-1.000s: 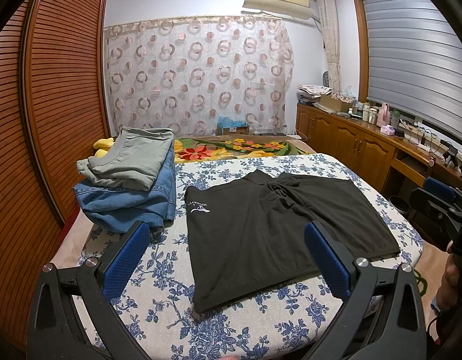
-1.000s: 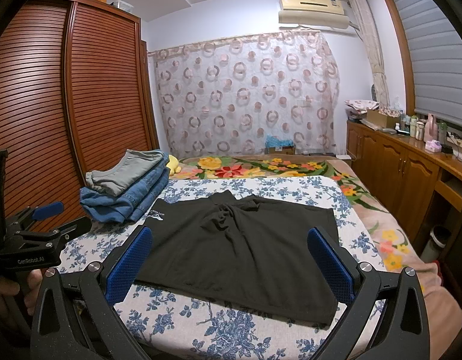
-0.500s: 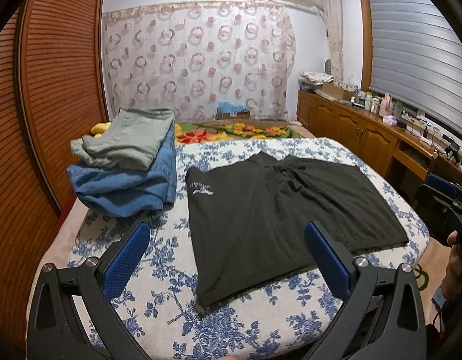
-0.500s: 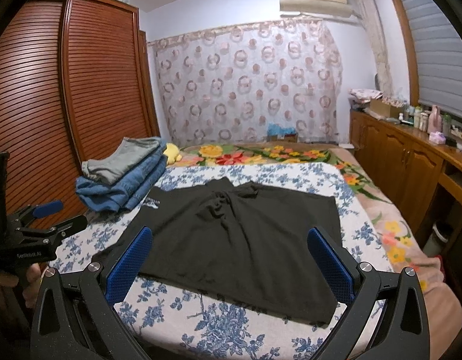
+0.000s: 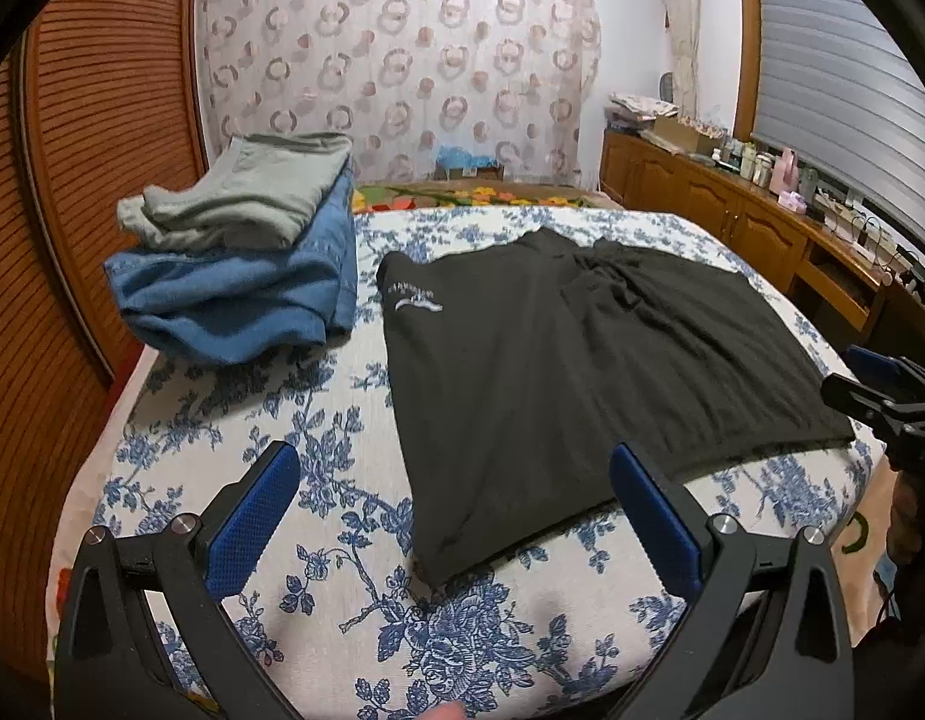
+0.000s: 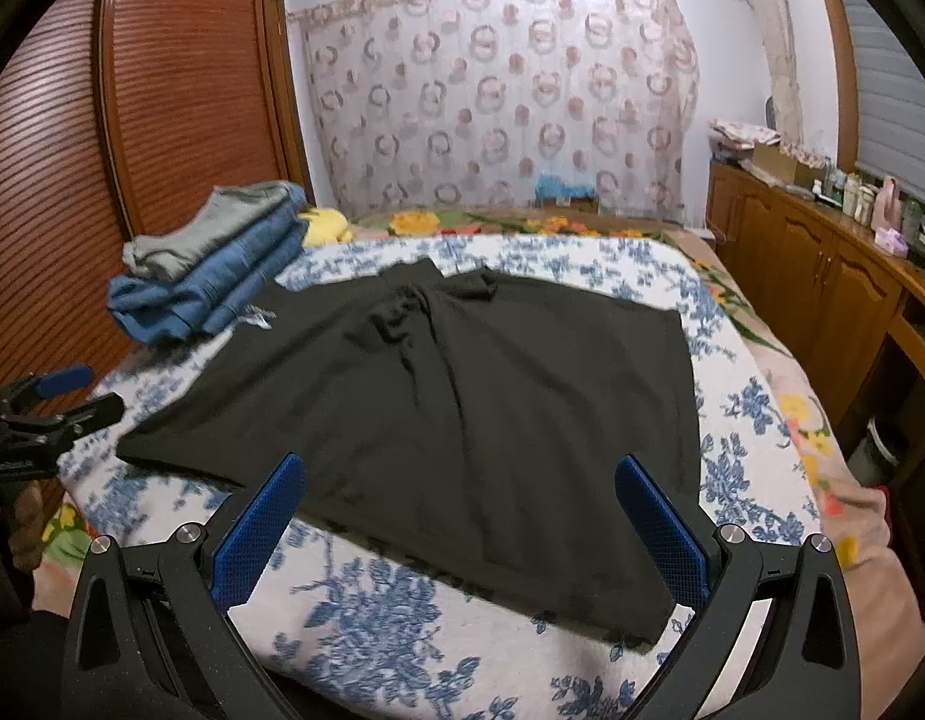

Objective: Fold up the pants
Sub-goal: 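Lower the left tool toward the black pants' leg hem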

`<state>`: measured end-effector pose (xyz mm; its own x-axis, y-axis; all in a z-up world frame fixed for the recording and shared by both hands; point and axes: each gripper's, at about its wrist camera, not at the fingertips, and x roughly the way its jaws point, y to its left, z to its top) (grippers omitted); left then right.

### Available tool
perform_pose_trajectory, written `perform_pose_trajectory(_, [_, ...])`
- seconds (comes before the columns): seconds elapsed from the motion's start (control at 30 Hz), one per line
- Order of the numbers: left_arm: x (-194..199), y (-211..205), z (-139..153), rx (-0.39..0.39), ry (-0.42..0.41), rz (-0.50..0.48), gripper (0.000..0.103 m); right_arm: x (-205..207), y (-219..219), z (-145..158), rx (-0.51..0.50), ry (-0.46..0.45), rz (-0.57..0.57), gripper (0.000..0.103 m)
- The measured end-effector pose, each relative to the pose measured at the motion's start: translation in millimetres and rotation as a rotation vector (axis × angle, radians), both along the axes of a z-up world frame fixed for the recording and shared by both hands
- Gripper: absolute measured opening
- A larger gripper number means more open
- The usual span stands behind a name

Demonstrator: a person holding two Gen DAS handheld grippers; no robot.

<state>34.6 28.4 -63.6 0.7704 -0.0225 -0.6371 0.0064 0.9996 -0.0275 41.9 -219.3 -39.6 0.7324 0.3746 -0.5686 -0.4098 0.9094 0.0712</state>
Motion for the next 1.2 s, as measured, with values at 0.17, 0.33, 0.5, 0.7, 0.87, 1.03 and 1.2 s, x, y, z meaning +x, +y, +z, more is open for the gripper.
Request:
perform_pose_trajectory(0.17, [6.5,5.3,-18.1,-0.012,0.053,-0.007,0.103,15.1,2.9,-10.2,-0.019,0.068,0.001,0.103])
perform_pose_trajectory(0.33, [6.1,14.0,-27.6,-0.041,0.076,-0.015,0.103,17.0,6.3,-12.6,-0.051,0.087,-0.025,0.103])
perform_pose_trajectory(0.5, [1.3,25.6,-28.2,-0.078,0.074,-0.021,0.1,12.1,15.0,-15.7,-0.093,0.118,-0.028,0.103])
perform_pose_trajectory(0.7, [-2.2,36.3,-31.7,-0.133,0.094,-0.034,0.081,-2.6,24.0,-11.3,-0.122,0.091,-0.028,0.103])
perform_pose_trajectory(0.87, [-7.2,36.5,-38.6,-0.164,0.113,-0.061,0.06,-15.5,24.8,-9.7,-0.127,0.08,-0.024,0.103])
perform_pose_trajectory(1.03, [-7.7,31.6,-39.7,-0.167,0.114,-0.077,0.043,-3.9,23.1,-14.9,-0.126,0.08,-0.022,0.103])
perform_pose_trajectory(1.2, [-7.0,26.4,-40.3,-0.174,0.114,-0.098,0.03,4.1,22.3,-12.5,-0.137,0.119,-0.03,0.103])
